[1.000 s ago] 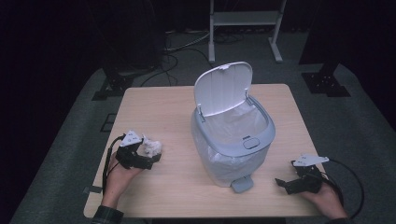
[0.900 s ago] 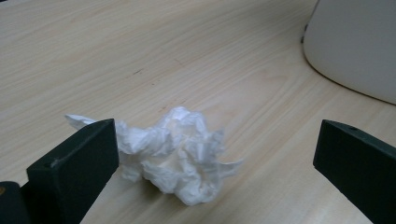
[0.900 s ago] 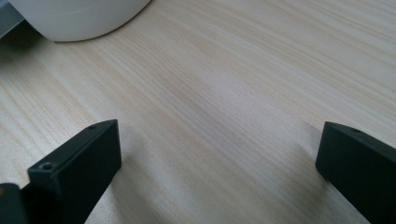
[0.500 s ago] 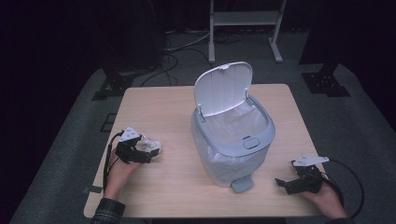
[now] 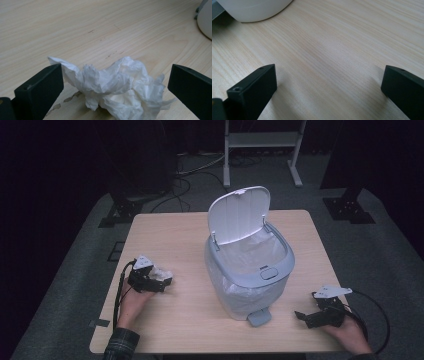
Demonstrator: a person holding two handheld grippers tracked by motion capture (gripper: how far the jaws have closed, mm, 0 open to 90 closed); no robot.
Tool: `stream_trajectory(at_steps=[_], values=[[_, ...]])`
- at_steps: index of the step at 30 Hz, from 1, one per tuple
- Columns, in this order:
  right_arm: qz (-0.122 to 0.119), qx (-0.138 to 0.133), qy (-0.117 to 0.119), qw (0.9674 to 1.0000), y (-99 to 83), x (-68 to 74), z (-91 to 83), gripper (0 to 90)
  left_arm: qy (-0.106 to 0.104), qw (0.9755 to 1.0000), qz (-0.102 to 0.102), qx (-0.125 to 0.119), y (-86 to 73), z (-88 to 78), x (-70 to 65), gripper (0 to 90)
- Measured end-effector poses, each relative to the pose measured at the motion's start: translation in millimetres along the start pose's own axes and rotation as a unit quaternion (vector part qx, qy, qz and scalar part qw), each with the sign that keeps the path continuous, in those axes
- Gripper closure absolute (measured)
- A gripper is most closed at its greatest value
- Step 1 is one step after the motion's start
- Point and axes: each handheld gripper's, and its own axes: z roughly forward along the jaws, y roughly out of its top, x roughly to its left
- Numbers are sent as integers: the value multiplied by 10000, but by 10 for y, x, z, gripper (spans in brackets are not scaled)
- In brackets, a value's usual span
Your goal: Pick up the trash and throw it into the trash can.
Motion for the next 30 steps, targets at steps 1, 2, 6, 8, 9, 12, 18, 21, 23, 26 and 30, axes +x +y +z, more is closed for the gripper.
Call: stream_trajectory(at_steps=[1,2,6,8,9,12,18,21,23,26,30], values=[[0,0,1,10000,0,0,0,0,-4,10000,17,24,-3,9,0,0],[-5,-2,0,10000,0,-1,0,0,7,10000,30,54,-6,30,-5,0],[-3,-2,-1,10000,0,0,0,0,24,9999,23,109,-16,65,-2,0],[-5,-1,0,10000,0,-1,0,0,29,9999,14,119,-21,79,0,0],[-5,-1,0,10000,0,-1,0,0,40,9999,10,140,-23,86,-1,0],[-3,-2,-1,10000,0,0,0,0,56,9998,16,212,-35,115,-1,0],[-5,-1,-1,10000,0,0,0,0,57,9992,114,382,-49,171,-24,0],[-5,-1,-1,10000,0,-1,0,0,63,9990,140,421,-53,187,-33,0],[-5,-1,0,10000,0,-1,0,0,27,9989,161,433,-57,185,-33,25],[-5,-2,-1,10000,0,0,1,0,31,9989,175,445,-59,188,-37,53],[-5,-1,-1,10000,0,-1,1,0,15,9984,229,510,-69,193,-40,87]])
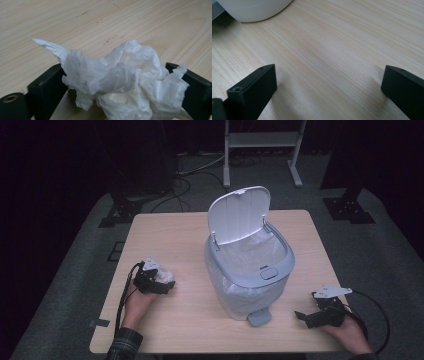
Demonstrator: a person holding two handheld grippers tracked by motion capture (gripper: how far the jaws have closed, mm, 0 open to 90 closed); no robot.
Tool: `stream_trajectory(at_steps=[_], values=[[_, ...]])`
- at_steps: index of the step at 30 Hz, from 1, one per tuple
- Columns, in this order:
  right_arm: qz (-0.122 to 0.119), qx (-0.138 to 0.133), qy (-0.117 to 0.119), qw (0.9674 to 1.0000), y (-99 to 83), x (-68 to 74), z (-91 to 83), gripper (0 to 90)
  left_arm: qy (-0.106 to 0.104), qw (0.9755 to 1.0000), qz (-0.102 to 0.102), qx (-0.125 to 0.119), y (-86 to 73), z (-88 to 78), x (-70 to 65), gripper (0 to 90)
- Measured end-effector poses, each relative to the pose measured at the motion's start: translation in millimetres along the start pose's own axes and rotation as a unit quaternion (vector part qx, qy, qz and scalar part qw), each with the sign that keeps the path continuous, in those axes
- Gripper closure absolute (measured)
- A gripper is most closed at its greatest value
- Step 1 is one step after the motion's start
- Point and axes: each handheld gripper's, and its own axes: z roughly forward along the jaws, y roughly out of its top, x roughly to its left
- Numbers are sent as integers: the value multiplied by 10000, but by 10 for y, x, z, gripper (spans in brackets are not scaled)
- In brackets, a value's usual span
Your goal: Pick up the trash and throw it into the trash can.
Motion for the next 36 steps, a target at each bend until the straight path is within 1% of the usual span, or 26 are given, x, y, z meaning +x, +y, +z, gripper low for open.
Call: stream_trajectory(at_steps=[2,5,6,7,9,10,11,14,15,16,18,19,20,21,25,31,36], values=[[0,-1,0,10000,0,0,0,0,-3,10000,19,37,-6,5,0,126],[-1,-1,0,10000,0,0,0,0,-62,10000,4,14,-10,0,1,144],[0,0,0,10000,0,0,0,0,-84,10000,21,1,-11,-9,0,163],[0,-1,0,10000,0,0,0,0,-106,9999,44,-13,-12,-16,-1,203],[0,-1,0,10000,0,0,0,0,-127,9999,48,-37,-15,-20,-5,254],[1,-1,0,10000,0,0,0,0,-153,9998,78,-49,-17,-29,-4,254],[-1,-1,-1,10000,0,0,0,0,-171,9998,71,-64,-19,-35,-5,293],[0,-1,0,10000,0,0,0,0,-301,9995,39,-103,-28,-54,1,364],[2,0,0,10000,0,0,0,0,-346,9993,19,-133,-31,-57,2,414],[-1,-1,0,10000,0,0,0,0,-427,9990,-11,-157,-39,-66,8,428],[1,-1,0,10000,0,0,0,0,-452,9989,-5,-153,-40,-71,9,467],[1,-1,0,10000,0,0,0,0,-464,9988,0,-154,-41,-74,9,467],[0,-1,1,10000,0,0,0,0,-499,9986,14,-160,-44,-80,6,499],[0,-1,1,10000,0,0,0,0,-499,9986,14,-160,-44,-80,6,512],[0,-1,-1,10000,0,0,0,0,-596,9981,38,-175,-43,-88,-7,534],[4,0,1,10000,0,1,0,0,-711,9972,126,-199,-29,-113,-50,535],[5,1,1,10000,0,1,0,0,-797,9961,174,-332,0,-183,-100,534]])
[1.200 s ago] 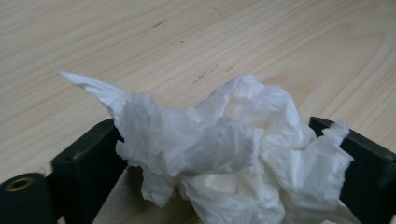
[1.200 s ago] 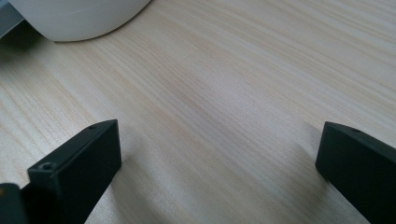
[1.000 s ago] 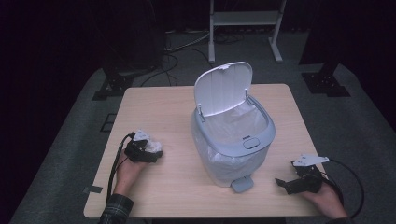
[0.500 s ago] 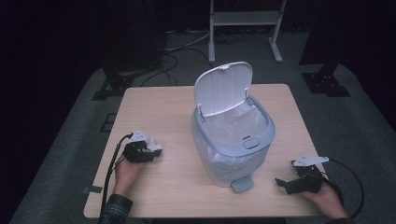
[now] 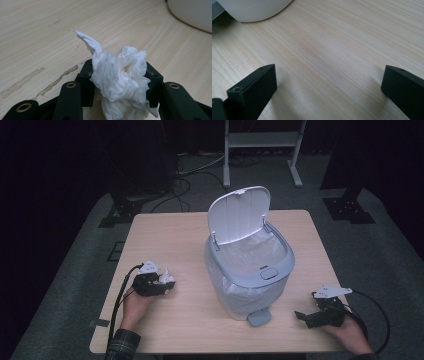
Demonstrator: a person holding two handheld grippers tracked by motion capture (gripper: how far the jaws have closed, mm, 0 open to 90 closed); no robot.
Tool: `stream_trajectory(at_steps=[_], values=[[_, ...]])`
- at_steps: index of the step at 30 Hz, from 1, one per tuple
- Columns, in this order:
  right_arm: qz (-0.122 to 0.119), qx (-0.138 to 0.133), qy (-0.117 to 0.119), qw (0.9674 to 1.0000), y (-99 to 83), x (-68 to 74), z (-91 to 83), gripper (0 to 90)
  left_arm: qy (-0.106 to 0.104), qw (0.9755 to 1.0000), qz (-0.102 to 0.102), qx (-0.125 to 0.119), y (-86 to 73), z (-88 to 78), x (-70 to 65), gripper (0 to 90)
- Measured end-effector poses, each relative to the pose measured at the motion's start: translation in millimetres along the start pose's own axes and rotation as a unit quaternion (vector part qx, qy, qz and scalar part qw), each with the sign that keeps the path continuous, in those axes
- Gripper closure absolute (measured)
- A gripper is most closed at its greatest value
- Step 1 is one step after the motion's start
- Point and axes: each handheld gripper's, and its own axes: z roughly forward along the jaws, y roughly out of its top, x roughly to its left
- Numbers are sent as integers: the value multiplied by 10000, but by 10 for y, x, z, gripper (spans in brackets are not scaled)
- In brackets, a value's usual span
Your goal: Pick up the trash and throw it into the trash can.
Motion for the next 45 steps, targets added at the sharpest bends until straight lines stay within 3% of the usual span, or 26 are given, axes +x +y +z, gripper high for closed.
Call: stream_trajectory(at_steps=[15,30,37,45], values=[[-10,-4,-1,10000,0,-1,0,0,-324,9989,-13,-326,69,-165,-115,534],[-4,-1,1,10000,0,-1,0,0,-604,9957,-116,-691,150,-320,-186,534],[-4,-2,-1,10000,0,-1,0,0,-704,9947,-21,-743,247,-389,-242,534],[-4,-1,0,10000,0,-1,0,0,-905,9920,68,-873,348,-450,-310,534]])
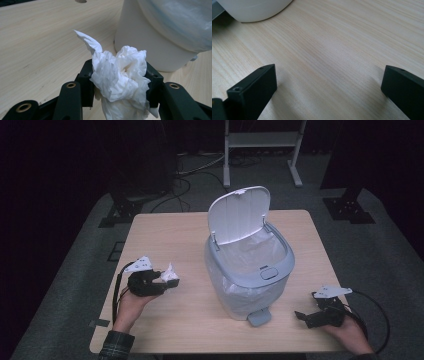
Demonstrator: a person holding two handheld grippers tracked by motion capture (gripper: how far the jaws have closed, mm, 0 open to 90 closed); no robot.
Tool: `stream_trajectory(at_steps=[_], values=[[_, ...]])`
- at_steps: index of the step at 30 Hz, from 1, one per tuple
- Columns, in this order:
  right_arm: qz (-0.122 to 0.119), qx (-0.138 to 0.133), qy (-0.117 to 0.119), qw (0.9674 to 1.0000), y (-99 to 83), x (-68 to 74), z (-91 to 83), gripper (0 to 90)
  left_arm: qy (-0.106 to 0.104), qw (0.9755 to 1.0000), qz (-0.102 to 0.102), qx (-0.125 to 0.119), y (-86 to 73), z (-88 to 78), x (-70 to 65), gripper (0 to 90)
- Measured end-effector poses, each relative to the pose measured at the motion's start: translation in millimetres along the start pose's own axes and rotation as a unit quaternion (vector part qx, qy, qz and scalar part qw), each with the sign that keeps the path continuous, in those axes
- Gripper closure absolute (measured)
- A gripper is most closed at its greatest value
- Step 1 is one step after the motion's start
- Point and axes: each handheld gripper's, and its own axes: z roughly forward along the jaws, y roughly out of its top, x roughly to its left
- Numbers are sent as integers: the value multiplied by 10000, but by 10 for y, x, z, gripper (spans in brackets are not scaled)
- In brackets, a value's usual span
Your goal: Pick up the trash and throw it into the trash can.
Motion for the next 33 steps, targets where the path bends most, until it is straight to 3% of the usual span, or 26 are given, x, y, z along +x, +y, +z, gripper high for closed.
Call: stream_trajectory(at_steps=[8,17,33], values=[[1,0,0,10000,0,0,0,0,-290,9994,65,-172,140,-45,-96,533],[0,0,0,10000,0,0,0,0,-458,9984,199,-264,316,-120,-221,533],[-2,0,-1,10000,0,0,0,0,-817,9947,418,-474,660,-268,-450,535]])
